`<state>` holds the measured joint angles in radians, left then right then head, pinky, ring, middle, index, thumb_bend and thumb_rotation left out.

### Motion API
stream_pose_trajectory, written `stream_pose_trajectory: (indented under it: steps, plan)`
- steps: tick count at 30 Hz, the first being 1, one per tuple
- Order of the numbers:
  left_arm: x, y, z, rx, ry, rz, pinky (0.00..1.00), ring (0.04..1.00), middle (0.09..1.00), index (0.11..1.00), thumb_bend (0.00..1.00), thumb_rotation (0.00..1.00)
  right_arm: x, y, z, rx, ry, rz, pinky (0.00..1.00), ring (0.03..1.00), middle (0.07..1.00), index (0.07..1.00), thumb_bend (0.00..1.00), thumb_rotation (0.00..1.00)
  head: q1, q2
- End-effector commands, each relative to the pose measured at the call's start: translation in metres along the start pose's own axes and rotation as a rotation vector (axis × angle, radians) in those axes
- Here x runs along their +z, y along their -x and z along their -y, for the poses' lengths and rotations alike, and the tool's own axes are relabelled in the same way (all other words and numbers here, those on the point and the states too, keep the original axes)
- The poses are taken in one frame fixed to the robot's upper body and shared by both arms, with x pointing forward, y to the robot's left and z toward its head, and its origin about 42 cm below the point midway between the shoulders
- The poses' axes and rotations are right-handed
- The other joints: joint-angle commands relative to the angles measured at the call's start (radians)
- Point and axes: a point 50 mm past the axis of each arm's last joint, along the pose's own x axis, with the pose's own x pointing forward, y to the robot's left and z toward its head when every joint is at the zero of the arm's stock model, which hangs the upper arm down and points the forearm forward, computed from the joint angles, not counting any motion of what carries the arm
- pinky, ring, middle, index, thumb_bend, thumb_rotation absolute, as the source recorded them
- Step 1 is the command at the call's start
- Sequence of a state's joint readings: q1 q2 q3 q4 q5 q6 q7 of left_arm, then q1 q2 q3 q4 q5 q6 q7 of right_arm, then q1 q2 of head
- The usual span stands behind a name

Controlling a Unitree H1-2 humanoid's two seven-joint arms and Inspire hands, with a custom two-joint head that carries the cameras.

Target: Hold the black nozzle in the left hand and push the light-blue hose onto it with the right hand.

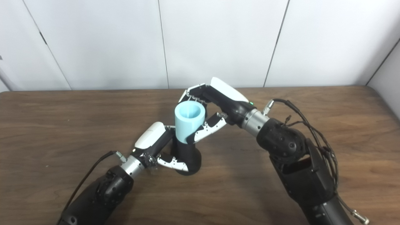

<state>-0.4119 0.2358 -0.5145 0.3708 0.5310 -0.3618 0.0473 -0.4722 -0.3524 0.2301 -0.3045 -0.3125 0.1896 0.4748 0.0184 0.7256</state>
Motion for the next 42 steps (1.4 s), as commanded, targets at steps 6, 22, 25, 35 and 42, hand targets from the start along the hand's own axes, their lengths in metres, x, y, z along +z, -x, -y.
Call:
stream_pose_trajectory:
  steps: [6,22,25,35,42]
  plan:
    - [-0.018,0.036,0.049,-0.225,0.004,-0.151,0.38,0.428,0.493,0.510,0.50,0.00,0.009,0.003,0.015,0.015,0.056,0.041,0.30,0.399,0.482,0.519,0.52,0.00,0.004,0.007]
    - [-0.016,0.034,0.049,-0.222,0.009,-0.148,0.38,0.428,0.493,0.508,0.50,0.00,-0.001,0.000,-0.016,-0.054,-0.050,-0.017,0.29,0.386,0.462,0.544,0.51,0.00,0.009,0.012]
    - [-0.014,0.034,0.049,-0.219,0.010,-0.144,0.38,0.428,0.492,0.509,0.50,0.00,-0.003,-0.002,-0.025,-0.055,-0.064,-0.023,0.29,0.383,0.459,0.546,0.51,0.00,0.009,0.013]
    - [-0.013,0.034,0.049,-0.218,0.011,-0.148,0.38,0.429,0.488,0.511,0.50,0.00,-0.007,-0.012,-0.024,-0.050,-0.039,-0.026,0.29,0.382,0.465,0.550,0.51,0.00,0.011,0.015]
    - [-0.013,0.034,0.049,-0.217,0.010,-0.148,0.38,0.428,0.492,0.511,0.50,0.00,-0.011,-0.012,-0.018,-0.036,-0.028,-0.026,0.30,0.384,0.469,0.547,0.51,0.00,0.011,0.017]
